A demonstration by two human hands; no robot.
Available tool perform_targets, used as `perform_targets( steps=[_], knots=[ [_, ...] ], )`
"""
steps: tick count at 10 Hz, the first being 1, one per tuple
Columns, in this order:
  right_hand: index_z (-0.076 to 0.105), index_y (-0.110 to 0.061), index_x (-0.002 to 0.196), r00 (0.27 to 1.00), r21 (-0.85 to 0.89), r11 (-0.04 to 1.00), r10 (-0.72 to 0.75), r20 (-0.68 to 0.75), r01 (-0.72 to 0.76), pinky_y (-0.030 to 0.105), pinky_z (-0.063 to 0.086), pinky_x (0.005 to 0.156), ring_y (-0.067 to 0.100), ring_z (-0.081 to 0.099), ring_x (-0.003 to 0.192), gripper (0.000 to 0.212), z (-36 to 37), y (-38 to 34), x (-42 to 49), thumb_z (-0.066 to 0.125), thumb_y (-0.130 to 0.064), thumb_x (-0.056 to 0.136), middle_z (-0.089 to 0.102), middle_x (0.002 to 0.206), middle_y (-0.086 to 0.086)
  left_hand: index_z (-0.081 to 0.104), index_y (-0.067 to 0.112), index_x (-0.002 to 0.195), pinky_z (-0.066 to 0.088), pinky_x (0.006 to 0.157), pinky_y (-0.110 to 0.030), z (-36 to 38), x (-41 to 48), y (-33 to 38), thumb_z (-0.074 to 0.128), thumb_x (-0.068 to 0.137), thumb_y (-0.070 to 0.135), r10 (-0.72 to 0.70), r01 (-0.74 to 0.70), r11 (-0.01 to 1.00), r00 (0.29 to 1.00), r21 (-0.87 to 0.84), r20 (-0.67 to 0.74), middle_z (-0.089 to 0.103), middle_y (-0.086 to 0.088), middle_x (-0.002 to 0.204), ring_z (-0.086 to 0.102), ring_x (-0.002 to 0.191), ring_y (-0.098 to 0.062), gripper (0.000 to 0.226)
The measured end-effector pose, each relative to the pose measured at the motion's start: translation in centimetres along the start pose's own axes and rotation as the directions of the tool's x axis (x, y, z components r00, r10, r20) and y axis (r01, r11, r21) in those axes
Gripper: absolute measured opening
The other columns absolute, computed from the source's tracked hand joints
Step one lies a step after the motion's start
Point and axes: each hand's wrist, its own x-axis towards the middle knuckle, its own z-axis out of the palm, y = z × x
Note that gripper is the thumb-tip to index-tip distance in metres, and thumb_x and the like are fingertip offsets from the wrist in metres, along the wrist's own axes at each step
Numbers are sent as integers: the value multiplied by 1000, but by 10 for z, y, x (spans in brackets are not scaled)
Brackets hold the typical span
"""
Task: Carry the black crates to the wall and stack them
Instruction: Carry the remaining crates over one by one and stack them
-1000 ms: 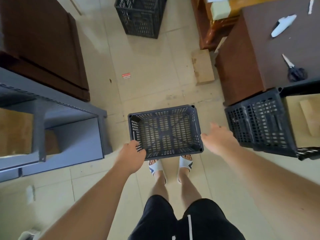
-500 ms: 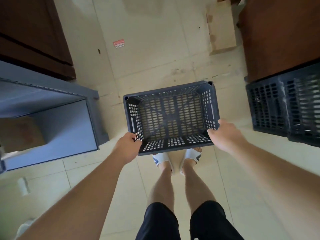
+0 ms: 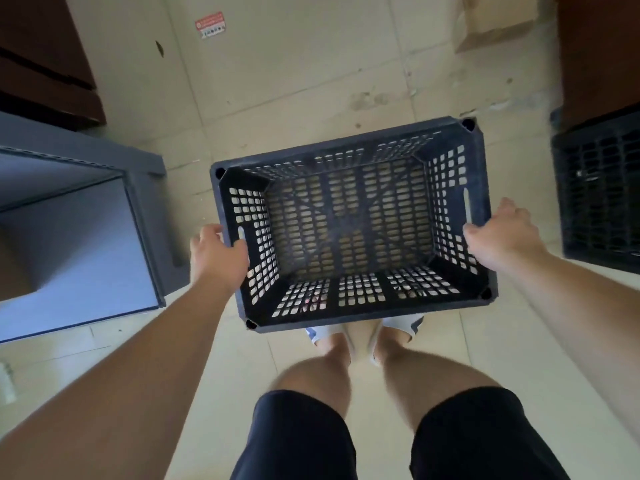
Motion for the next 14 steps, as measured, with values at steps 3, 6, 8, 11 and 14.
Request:
perform_targets(
  steps=[3,6,8,11,14],
  knots=[
    [42,-4,131,1000,240,971,22,-20,-17,46,45,87,45,58,111,35,42,-1,65,46,-25,103,59,122,22,60,17,110,48,67,-29,51,57,-13,55,93,34,-216,217,941,976,-261,35,65,1,92,61,75,-19,24],
    [54,-17,109,996,526,846,78,33,-84,31,52,70,22,67,84,8,29,11,72,48,-19,104,69,102,3,67,11,105,53,96,-41,38,67,-21,58,95,28,-213,277,866,957,-416,195,66,-1,86,66,80,-18,21],
    [58,-12,114,989,529,839,150,-8,-123,45,57,89,31,70,100,19,-23,37,24,52,-22,98,71,110,10,68,9,106,54,96,-42,-12,19,12,58,86,29,-150,237,860,964,-451,220,66,-1,85,63,76,-18,30],
    [59,-12,110,977,583,798,212,-33,-154,49,55,91,34,67,99,16,-146,98,-113,51,-21,98,69,105,11,65,13,92,56,87,-47,-132,-114,75,59,75,41,-46,116,922,980,-370,193,65,-4,80,63,74,-21,33],
    [63,-9,113,934,684,689,356,-32,-239,54,58,87,42,69,93,31,-225,179,-235,51,-25,90,71,105,18,60,12,77,49,68,-39,-225,-248,150,50,74,41,141,-85,945,977,-315,160,59,-7,75,59,70,-24,31]
  ],
)
